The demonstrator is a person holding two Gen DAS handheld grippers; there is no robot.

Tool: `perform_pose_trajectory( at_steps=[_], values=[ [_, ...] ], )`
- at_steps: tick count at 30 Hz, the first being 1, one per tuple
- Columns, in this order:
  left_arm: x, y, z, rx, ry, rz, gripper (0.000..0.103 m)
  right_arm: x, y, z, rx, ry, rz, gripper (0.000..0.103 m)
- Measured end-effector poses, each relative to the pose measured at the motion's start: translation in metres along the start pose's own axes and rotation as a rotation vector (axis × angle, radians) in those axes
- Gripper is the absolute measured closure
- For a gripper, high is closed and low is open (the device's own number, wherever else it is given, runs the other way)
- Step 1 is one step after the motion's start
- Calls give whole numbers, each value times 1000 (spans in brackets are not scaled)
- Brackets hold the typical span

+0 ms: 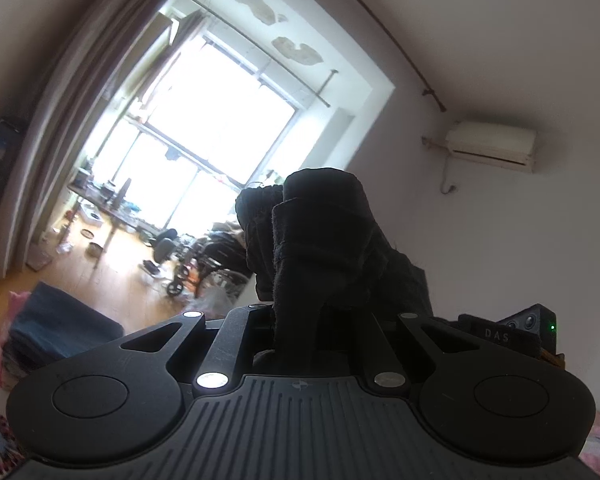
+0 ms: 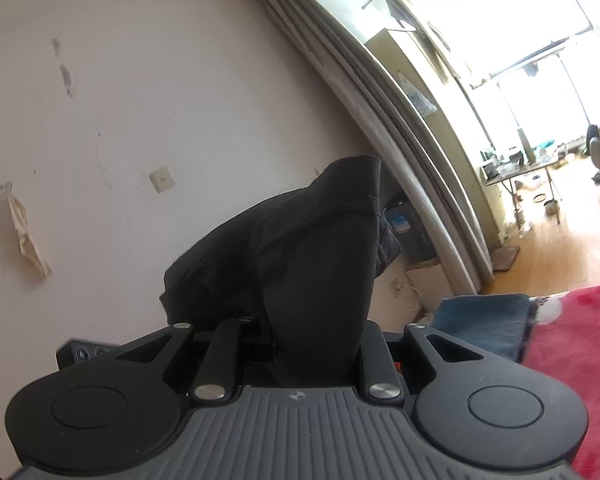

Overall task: Fold clothes
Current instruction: 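Lift the trouser bundle with both tools and carry it toward the clothes stack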

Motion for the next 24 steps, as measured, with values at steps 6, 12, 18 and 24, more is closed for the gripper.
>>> perform_pose_trajectory(
  at_steps=[6, 12, 18, 24],
  values=[
    [12, -70, -74, 93, -4, -56, 96, 5, -77, 89, 34, -66, -9, 83],
    [15, -140, -146, 158, -37, -141, 96, -12, -151, 187, 59, -141, -35, 82],
    [15, -196, -201, 177, -57, -222, 96, -37, -203, 266, 88, -224, -33, 83],
    [7, -243, -225, 181, -90, -339, 95, -58, -225, 330, 80, -340, -31, 83]
  ],
)
Point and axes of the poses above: each gripper's, at about its wrist camera, not at the fingertips, and y roughly against the way its jaws point, z to its right, x to its top, the point moved 2 cm from there along -y, roughly the way its jaws point, and after that the axes turned 13 degrees about x, right-handed, at the moved point
